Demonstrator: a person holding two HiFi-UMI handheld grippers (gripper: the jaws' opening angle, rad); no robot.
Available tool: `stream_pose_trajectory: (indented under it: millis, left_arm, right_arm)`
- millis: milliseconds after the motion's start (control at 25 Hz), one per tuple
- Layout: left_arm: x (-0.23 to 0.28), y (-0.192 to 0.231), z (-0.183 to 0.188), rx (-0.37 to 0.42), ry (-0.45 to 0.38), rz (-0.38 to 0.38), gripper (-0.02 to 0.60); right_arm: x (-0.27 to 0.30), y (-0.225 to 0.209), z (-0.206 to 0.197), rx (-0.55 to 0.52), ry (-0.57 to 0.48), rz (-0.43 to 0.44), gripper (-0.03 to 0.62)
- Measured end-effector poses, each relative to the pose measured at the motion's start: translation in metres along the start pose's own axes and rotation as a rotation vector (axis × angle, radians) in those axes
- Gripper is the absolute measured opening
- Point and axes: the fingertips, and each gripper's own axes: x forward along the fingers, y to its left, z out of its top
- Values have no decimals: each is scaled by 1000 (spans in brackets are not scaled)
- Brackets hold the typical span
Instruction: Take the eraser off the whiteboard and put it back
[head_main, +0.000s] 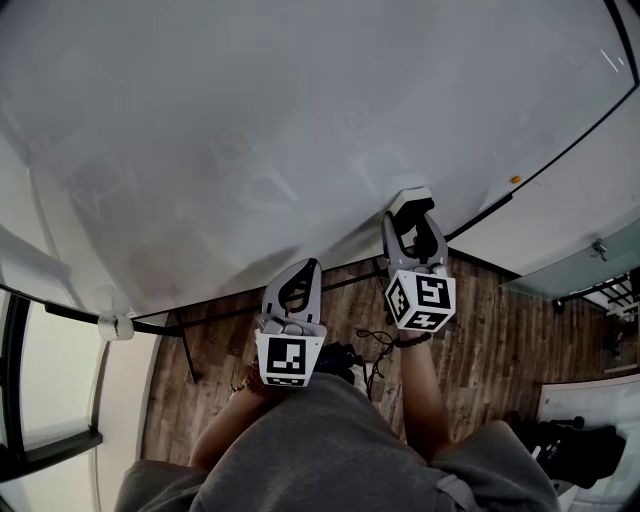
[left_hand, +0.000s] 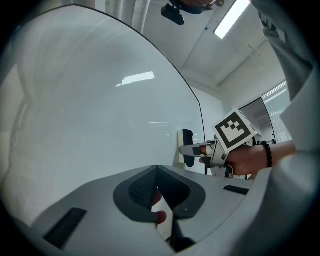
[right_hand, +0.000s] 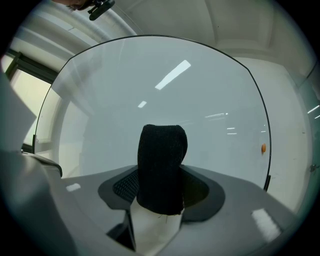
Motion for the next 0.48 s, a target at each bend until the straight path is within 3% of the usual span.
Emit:
stream_pose_trajectory:
  millis: [480]
  left_arm:
    - [-3,-8,-1,2,13,-21,6]
  right_arm:
    - [-3,-2,-1,-6,5,-9,236]
